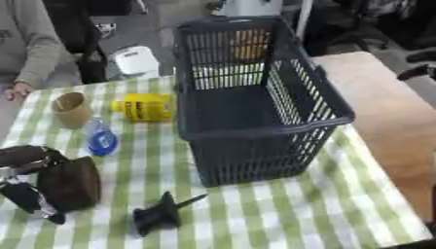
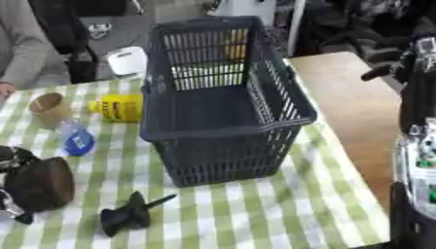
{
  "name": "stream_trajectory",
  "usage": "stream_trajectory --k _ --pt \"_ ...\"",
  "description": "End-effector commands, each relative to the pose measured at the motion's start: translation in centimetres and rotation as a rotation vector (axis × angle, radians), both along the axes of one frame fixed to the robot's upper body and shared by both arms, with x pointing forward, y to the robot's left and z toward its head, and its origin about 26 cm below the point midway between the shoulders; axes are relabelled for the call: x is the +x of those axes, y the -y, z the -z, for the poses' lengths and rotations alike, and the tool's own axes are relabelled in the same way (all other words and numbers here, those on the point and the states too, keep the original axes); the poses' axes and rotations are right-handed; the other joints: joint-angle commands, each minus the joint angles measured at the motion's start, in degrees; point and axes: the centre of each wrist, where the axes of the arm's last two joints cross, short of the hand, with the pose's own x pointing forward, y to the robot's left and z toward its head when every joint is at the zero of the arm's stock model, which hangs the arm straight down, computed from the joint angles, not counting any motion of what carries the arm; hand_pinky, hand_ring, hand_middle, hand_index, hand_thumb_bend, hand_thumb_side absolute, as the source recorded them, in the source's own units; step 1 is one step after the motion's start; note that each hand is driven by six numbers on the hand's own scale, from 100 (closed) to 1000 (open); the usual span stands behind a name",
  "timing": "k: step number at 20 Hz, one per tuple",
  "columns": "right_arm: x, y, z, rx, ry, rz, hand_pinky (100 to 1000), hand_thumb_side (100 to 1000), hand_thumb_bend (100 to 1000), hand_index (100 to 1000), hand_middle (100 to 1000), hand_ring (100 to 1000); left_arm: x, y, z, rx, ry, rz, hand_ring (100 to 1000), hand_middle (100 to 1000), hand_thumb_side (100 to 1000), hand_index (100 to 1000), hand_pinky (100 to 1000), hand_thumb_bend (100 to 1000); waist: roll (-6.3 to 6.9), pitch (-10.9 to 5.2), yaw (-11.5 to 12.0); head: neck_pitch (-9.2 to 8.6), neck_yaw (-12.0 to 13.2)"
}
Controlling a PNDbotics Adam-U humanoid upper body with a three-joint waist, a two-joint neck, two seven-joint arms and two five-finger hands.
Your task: Pick up objects on the table and place them in the box.
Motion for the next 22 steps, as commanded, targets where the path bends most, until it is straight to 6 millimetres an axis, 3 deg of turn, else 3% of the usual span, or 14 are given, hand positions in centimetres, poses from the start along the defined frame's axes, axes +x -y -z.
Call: stream_trajectory --k 1,2,3,4,5,9,17,20,22 --pt "0.1 0.1 -1.0 -0.015 0.032 -0.003 454 627 100 713 611 578 0.3 -0.3 -0.3 -0.014 0.094 -0.026 603 449 124 614 755 843 -0.67 -0.91 0.0 -0.63 -0.2" --pt "0.1 0.1 -1.0 -0.014 0.032 -0.002 454 627 100 713 611 578 0.3 -0.3 -0.3 -0.025 0.132 -0.038 603 449 124 614 755 843 -0.68 -0.91 0.0 -0.65 -0.2" --pt "0.1 0.1 -1.0 -0.014 0.032 -0.002 454 627 100 712 611 578 0.2 -0.3 -0.2 -0.035 0.165 -0.048 532 346 100 504 722 722 -0.68 -0.91 0.0 -0.68 -0.2" --pt "0.1 0.1 -1.0 -0.014 0.032 -0.001 454 627 100 712 611 578 0.2 -0.5 -0.3 -0.050 0.207 -0.066 526 332 100 490 718 704 -0.68 -0.90 0.0 -0.72 -0.3" --pt "0.1 0.1 -1.0 -0.014 0.032 -0.001 454 627 100 712 612 578 0.2 -0.6 -0.4 -0.063 0.237 -0.080 511 297 100 453 709 629 -0.66 -0.91 0.0 -0.72 -0.3" --pt "0.1 0.1 -1.0 -0.016 0.030 -0.001 455 626 100 712 612 578 0.3 -1.4 -2.0 -0.087 0.280 -0.121 524 305 100 463 715 585 -0.56 -1.06 0.0 -0.64 -0.5" --pt "0.0 0.2 -0.9 -0.021 0.024 0.005 455 625 100 711 612 578 0.7 -2.8 -11.2 -0.316 0.362 -0.162 492 295 100 458 666 548 -0.39 -1.56 0.2 -0.44 -1.0" --pt "0.0 0.2 -0.8 -0.023 0.018 0.002 455 625 100 710 612 578 1.6 -1.2 -15.4 -0.405 0.478 -0.131 492 295 100 459 660 546 -0.43 -1.84 0.3 -0.22 -1.2" --pt "0.0 0.1 -0.7 -0.023 0.015 -0.001 455 625 100 710 612 578 2.5 0.4 -17.1 -0.443 0.514 -0.104 492 299 100 462 656 561 -0.44 -2.01 0.2 -0.12 -1.1"
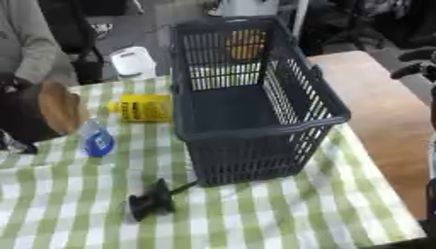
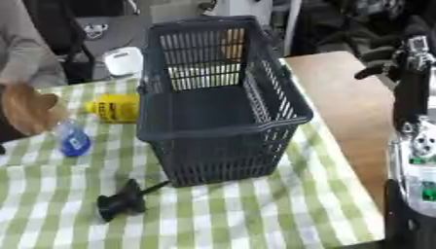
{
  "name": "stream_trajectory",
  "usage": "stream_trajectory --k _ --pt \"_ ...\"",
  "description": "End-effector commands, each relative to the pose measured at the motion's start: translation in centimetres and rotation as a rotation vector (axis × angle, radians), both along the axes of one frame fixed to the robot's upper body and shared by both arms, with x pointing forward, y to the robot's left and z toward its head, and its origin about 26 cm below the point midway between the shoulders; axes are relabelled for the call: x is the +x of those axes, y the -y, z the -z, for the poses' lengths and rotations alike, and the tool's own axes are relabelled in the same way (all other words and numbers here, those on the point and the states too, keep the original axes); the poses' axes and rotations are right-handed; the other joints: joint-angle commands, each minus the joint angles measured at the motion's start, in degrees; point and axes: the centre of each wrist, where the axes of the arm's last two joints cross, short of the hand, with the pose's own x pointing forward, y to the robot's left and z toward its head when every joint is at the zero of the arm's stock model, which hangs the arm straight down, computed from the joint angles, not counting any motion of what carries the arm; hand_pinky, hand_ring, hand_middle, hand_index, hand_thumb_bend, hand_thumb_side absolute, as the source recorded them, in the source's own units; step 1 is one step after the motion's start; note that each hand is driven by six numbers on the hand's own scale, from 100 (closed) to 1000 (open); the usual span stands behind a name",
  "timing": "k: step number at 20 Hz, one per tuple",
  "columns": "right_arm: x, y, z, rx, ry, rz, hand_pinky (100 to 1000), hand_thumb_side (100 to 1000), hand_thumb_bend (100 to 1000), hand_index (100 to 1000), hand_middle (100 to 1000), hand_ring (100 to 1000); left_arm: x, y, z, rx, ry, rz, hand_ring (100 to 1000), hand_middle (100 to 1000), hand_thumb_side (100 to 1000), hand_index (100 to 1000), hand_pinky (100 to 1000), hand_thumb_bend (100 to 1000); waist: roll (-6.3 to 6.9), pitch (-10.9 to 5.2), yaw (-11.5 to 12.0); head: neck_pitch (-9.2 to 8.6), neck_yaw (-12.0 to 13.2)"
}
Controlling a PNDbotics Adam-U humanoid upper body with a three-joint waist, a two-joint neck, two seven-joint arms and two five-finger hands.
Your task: Pick up objects on the table and place them in the box.
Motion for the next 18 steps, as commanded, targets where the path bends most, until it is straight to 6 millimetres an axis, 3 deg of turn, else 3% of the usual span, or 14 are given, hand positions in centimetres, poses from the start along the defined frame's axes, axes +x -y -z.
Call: stream_trajectory --k 1,4,8,12,18 --pt "0.0 0.1 -0.7 -0.023 0.016 -0.004 455 626 100 710 612 578 0.6 1.2 -3.7 -0.029 0.086 0.018 494 302 100 466 657 562 -0.45 -2.07 0.0 -0.10 -0.1" --pt "0.1 -0.1 -0.5 -0.025 0.012 -0.015 455 625 100 709 612 578 2.5 5.3 -6.0 -0.060 0.138 0.099 488 304 100 467 649 560 -0.48 -2.37 -0.6 0.04 0.0" --pt "0.2 -0.5 -0.5 -0.026 0.013 -0.030 456 623 100 709 612 578 4.6 10.6 -7.1 -0.095 0.195 0.193 492 314 100 476 654 573 -0.58 -2.38 -1.5 0.00 0.2" --pt "0.3 -0.7 -0.5 -0.027 0.010 -0.042 455 624 100 708 612 578 5.8 14.9 -7.0 -0.029 0.179 0.310 513 336 100 496 681 606 -0.47 -2.44 -2.5 0.04 0.8" --pt "0.4 -1.0 -0.4 -0.025 0.011 -0.060 454 626 100 707 612 578 6.6 18.8 -5.2 0.079 0.158 0.415 528 349 100 508 698 631 -0.36 -2.31 -3.6 -0.46 1.1"
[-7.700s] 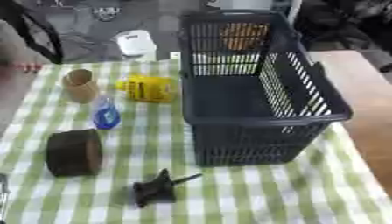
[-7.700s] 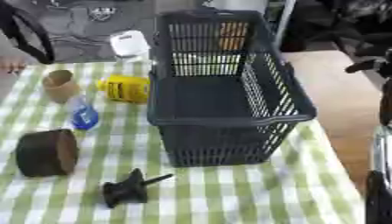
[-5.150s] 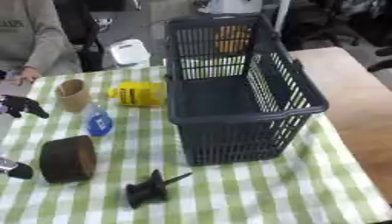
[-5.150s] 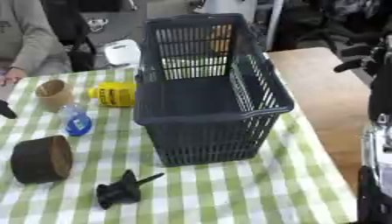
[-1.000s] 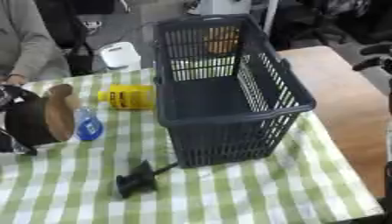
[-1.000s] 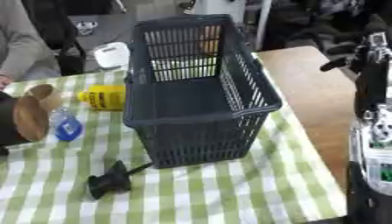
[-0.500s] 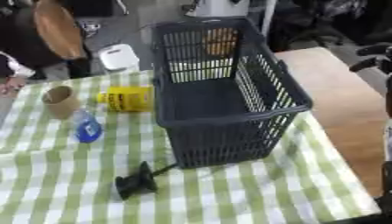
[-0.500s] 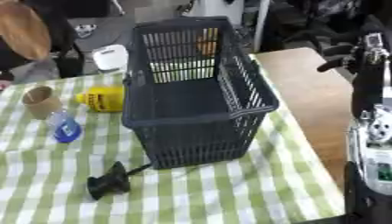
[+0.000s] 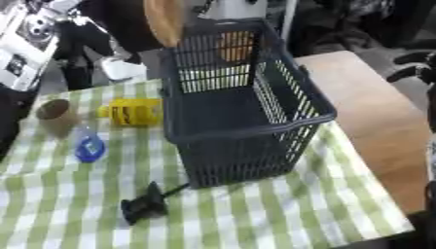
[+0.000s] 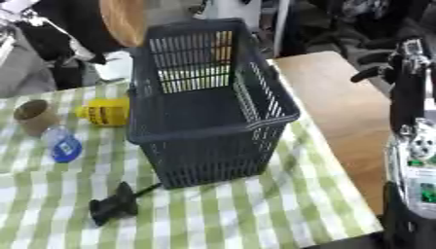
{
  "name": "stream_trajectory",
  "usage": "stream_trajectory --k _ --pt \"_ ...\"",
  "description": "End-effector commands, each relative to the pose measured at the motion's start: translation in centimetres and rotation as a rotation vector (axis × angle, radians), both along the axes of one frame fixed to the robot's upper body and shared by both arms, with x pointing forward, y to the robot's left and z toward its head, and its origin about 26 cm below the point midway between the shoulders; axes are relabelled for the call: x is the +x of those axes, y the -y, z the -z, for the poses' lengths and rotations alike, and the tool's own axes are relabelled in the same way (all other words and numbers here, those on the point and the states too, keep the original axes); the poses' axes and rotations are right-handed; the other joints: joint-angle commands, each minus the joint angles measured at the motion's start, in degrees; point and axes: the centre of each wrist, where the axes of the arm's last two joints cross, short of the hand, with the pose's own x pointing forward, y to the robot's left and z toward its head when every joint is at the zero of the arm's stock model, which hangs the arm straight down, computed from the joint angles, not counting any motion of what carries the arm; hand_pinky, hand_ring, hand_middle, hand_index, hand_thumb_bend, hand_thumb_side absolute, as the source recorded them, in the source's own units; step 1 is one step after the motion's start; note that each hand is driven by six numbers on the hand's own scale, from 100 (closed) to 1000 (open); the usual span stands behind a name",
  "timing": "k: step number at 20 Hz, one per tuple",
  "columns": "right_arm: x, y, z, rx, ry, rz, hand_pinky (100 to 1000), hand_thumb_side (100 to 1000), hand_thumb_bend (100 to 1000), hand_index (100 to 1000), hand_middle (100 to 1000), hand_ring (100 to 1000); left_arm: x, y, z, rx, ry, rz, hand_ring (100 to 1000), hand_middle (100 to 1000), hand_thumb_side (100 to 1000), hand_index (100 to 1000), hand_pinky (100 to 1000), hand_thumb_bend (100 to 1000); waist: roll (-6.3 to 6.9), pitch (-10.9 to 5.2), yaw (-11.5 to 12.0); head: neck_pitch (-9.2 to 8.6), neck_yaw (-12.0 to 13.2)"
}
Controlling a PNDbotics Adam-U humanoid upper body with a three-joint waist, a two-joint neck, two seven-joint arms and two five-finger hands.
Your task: Pick up objects on the table and place them in the box.
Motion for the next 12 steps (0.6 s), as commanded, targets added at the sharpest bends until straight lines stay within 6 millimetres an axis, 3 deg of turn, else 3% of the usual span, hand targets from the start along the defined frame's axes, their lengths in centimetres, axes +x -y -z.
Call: stream_trajectory --k 1,7,8,9,10,11,12 --pt "0.1 -0.2 -0.8 -0.011 0.024 -0.017 454 626 100 707 612 578 0.2 1.3 -0.7 0.045 0.048 0.030 528 349 100 508 698 631 -0.36 -1.65 -0.2 -0.56 0.2" --pt "0.2 -0.4 -0.7 -0.010 0.022 -0.025 453 627 100 706 612 577 0.3 2.7 0.1 0.139 0.047 0.119 575 386 133 542 736 704 -0.22 -1.67 -0.7 -0.85 0.3" --pt "0.2 -0.4 -0.7 -0.010 0.021 -0.026 453 627 100 706 612 577 0.2 2.8 0.0 0.160 0.046 0.135 606 466 292 622 757 855 -0.20 -1.67 -0.7 -0.89 0.3" --pt "0.1 -0.4 -0.7 -0.010 0.021 -0.025 453 627 100 706 612 577 0.1 2.9 0.0 0.177 0.049 0.149 606 466 292 622 757 855 -0.19 -1.66 -0.7 -0.95 0.2" --pt "0.1 -0.3 -0.7 -0.010 0.021 -0.024 453 627 100 706 612 577 0.1 2.8 -0.2 0.187 0.056 0.156 658 625 556 735 772 979 -0.20 -1.66 -0.7 -0.98 0.2" --pt "0.1 -0.3 -0.7 -0.010 0.021 -0.023 453 627 100 706 612 577 0.0 2.8 -0.4 0.188 0.073 0.158 658 625 556 735 772 979 -0.20 -1.65 -0.7 -1.00 0.2" --pt "0.1 -0.3 -0.7 -0.010 0.021 -0.022 453 627 100 706 612 577 -0.1 2.8 -0.5 0.189 0.087 0.158 694 697 645 796 784 1000 -0.20 -1.65 -0.7 -1.02 0.2"
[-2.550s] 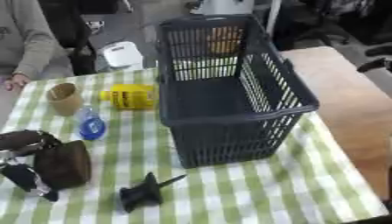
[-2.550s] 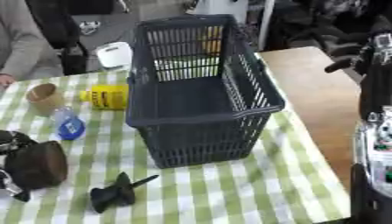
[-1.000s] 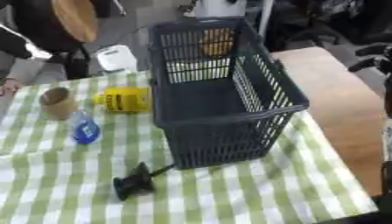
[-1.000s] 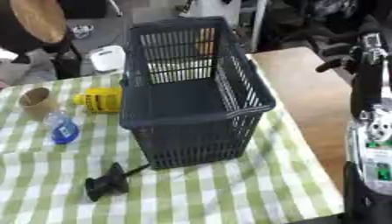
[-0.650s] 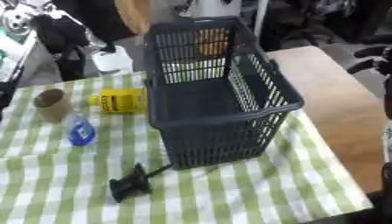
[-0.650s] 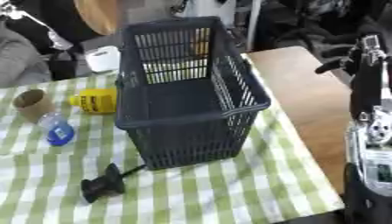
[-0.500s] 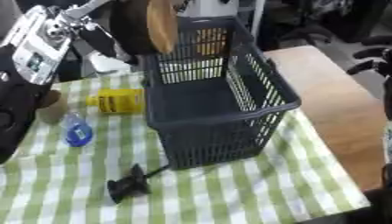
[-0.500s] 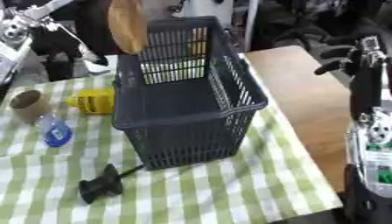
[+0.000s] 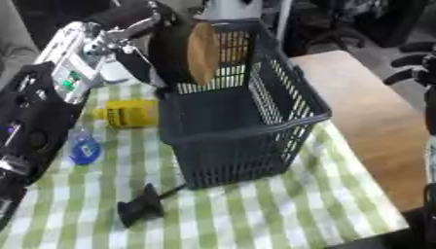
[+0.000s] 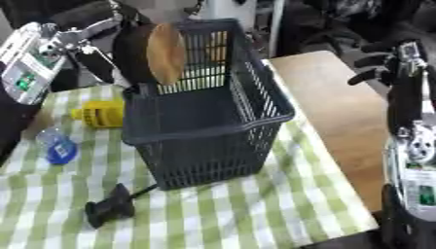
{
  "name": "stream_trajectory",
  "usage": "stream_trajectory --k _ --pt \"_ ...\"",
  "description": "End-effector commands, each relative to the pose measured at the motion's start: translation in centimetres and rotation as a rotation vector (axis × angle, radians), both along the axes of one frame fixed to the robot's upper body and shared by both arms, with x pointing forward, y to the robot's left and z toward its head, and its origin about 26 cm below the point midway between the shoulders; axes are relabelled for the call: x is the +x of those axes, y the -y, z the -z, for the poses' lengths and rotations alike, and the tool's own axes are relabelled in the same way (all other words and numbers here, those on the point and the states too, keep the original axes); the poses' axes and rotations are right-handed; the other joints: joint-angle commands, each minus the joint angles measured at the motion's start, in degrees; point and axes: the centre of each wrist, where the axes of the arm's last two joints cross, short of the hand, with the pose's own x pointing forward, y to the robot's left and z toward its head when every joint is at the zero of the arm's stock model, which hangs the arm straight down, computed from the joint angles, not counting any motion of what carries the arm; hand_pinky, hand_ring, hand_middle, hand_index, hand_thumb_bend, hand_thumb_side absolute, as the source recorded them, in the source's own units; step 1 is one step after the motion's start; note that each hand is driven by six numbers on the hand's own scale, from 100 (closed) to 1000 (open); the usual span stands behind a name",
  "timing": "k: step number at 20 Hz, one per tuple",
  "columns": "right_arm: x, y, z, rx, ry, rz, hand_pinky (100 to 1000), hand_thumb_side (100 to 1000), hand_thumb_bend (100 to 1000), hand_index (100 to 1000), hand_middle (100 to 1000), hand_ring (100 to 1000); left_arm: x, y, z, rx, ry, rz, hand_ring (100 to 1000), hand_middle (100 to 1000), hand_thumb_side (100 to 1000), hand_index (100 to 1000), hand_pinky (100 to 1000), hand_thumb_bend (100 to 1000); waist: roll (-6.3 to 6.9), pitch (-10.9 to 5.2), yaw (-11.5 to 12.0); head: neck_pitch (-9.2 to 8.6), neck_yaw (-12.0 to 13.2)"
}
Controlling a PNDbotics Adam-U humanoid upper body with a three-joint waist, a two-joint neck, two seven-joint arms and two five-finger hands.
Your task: Pick up objects on the table and place them in the box.
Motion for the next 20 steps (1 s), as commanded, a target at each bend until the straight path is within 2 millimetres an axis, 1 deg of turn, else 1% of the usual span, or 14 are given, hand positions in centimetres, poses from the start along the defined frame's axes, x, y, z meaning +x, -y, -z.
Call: stream_trajectory --k 1,2,4,6,7,10,14,16,17,18,19,20 --pt "0.1 -0.1 -0.8 -0.007 0.027 -0.010 453 627 100 706 612 577 -0.4 0.0 -2.3 0.012 0.087 0.018 703 712 659 808 788 1000 -0.22 -1.64 0.0 -0.71 0.0" --pt "0.1 -0.1 -0.8 -0.007 0.027 -0.010 453 626 100 705 611 577 -0.4 0.0 -2.4 0.014 0.100 0.016 764 799 734 858 813 1000 -0.22 -1.64 0.0 -0.72 -0.1" --pt "0.1 -0.1 -0.8 -0.007 0.026 -0.010 452 628 100 705 611 577 -0.5 0.0 -2.7 0.029 0.137 0.013 811 851 778 878 847 1000 -0.20 -1.63 0.0 -0.75 -0.1" --pt "0.1 -0.1 -0.8 -0.007 0.026 -0.010 453 627 100 705 611 577 -0.6 0.0 -2.7 0.054 0.150 0.015 824 865 801 881 860 1000 -0.21 -1.61 0.0 -0.76 -0.2" --pt "0.1 -0.1 -0.8 -0.007 0.026 -0.009 452 627 100 705 611 577 -0.5 0.0 -2.6 0.075 0.143 0.017 852 891 847 873 891 1000 -0.23 -1.60 0.0 -0.77 -0.2" --pt "0.1 0.0 -0.8 -0.007 0.025 -0.008 452 627 100 705 611 577 -0.4 -0.3 -2.6 0.113 0.117 0.019 857 895 856 882 899 1000 -0.26 -1.59 0.1 -0.78 -0.2" --pt "0.1 0.0 -0.8 -0.006 0.025 -0.007 452 626 100 704 611 577 -0.6 -1.2 -3.3 0.093 0.126 -0.003 830 855 834 874 881 1000 -0.33 -1.56 0.2 -0.78 -0.4" --pt "0.1 -0.1 -0.8 -0.005 0.026 -0.008 452 627 100 704 610 577 -1.0 -2.1 -3.8 0.064 0.144 -0.010 822 844 832 870 874 1000 -0.36 -1.50 0.3 -0.87 -0.5" --pt "0.1 0.0 -0.8 -0.005 0.024 -0.005 451 628 100 704 610 576 -1.4 -3.4 -4.1 0.021 0.160 -0.027 783 804 811 862 838 1000 -0.40 -1.44 0.6 -0.89 -0.7" --pt "0.1 0.1 -0.8 -0.006 0.023 -0.002 451 628 100 704 610 576 -2.0 -4.7 -4.5 -0.031 0.176 -0.039 775 797 808 860 829 1000 -0.40 -1.41 0.8 -0.91 -0.7" --pt "0.1 0.2 -0.8 -0.006 0.024 0.002 452 627 100 703 610 576 -2.8 -6.4 -4.7 -0.112 0.190 -0.066 748 774 812 852 801 933 -0.43 -1.39 1.2 -0.80 -1.0" --pt "0.1 0.2 -0.8 -0.007 0.025 0.005 452 627 100 703 610 576 -3.7 -7.6 -5.0 -0.181 0.198 -0.083 745 772 812 851 798 922 -0.41 -1.38 1.4 -0.75 -1.0"
